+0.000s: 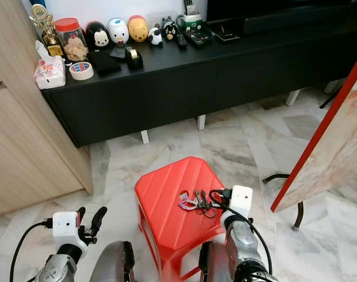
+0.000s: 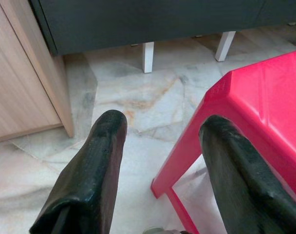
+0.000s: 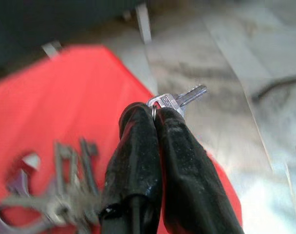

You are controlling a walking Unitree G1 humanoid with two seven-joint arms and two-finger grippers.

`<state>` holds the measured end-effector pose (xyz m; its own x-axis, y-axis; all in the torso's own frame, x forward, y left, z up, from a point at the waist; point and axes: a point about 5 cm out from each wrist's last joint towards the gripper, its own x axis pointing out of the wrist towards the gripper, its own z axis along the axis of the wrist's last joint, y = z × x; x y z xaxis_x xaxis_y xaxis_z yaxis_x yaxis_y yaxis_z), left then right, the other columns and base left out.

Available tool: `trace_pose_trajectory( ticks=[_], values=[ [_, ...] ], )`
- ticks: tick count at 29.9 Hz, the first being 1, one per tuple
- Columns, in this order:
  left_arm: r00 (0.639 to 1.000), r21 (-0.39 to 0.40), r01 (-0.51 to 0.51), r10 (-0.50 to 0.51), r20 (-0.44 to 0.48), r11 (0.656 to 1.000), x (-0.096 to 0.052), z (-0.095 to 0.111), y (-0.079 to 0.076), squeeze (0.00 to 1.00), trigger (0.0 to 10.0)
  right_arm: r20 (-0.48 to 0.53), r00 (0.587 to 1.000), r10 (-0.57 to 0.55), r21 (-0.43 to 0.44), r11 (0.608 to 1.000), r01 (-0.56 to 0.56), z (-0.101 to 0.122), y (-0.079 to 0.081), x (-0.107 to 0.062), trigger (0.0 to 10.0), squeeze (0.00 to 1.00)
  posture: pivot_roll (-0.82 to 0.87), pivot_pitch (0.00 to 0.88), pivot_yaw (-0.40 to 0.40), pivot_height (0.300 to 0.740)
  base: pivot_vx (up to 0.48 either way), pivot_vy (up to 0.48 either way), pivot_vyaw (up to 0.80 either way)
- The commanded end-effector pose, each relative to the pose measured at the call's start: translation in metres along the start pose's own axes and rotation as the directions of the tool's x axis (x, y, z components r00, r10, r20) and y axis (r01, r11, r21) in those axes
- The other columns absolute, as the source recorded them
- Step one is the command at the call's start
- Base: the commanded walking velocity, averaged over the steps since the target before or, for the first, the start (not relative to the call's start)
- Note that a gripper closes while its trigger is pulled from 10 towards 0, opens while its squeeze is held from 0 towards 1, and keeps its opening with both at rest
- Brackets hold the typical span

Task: Hang keys on a hook

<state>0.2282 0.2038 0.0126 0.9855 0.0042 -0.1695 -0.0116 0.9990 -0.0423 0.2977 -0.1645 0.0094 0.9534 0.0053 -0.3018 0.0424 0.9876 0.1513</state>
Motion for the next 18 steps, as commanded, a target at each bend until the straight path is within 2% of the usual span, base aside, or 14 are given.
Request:
trace_pose_trajectory(
  ticks=[1,2,4,5,6,11,15,18],
  values=[
    [1.000,0.023,0.009,-0.009,-0.011,1.000,0.000,-0.002,0.000,0.00,10.0,0.069,0.997,0.042,-0.042,0.998,-0.039,0.013,0.008,0.004,3.6,0.00,0.11,0.073,-0.001,0.579,0.000,0.000,0.00],
    [1.000,0.023,0.008,-0.007,-0.011,1.000,0.000,-0.002,0.000,0.00,10.0,0.112,0.992,0.059,-0.045,0.998,-0.054,0.021,0.012,0.005,10.0,0.00,0.11,0.071,0.000,0.579,0.000,0.000,0.00],
    [1.000,0.024,0.005,-0.004,-0.014,1.000,0.000,-0.003,0.001,0.00,10.0,0.201,0.977,0.074,-0.007,0.997,-0.074,0.042,0.019,0.011,10.0,0.00,0.10,0.067,0.000,0.579,0.000,0.000,0.00],
    [1.000,0.024,0.005,-0.004,-0.014,1.000,0.000,-0.003,0.001,0.00,10.0,0.201,0.977,0.074,-0.007,0.997,-0.074,0.042,0.019,0.011,10.0,0.00,0.10,0.067,0.000,0.579,0.000,0.000,0.00],
    [1.000,0.026,0.006,-0.006,-0.016,1.000,0.000,-0.003,0.001,0.00,10.0,0.235,0.967,0.099,-0.010,0.995,-0.100,0.054,0.024,0.014,10.0,0.00,0.10,0.067,0.000,0.579,0.000,0.000,0.00],
    [1.000,0.025,0.009,-0.009,-0.017,1.000,0.001,-0.004,-0.001,0.00,10.0,0.206,0.966,0.154,-0.051,0.988,-0.146,0.058,0.034,0.016,10.0,0.00,0.10,0.050,-0.005,0.579,0.000,0.000,0.00],
    [1.000,0.023,0.010,-0.010,-0.015,1.000,0.002,-0.004,-0.001,0.00,10.0,0.193,0.966,0.172,-0.088,0.984,-0.157,0.057,0.035,0.015,10.0,0.00,0.10,0.049,-0.006,0.579,0.000,0.000,0.00],
    [1.000,0.022,0.013,-0.013,-0.015,1.000,0.002,-0.004,-0.002,0.00,10.0,0.183,0.960,0.213,-0.090,0.976,-0.200,0.058,0.040,0.011,10.0,0.00,0.09,0.041,-0.007,0.599,0.000,0.000,0.00]
  ],
)
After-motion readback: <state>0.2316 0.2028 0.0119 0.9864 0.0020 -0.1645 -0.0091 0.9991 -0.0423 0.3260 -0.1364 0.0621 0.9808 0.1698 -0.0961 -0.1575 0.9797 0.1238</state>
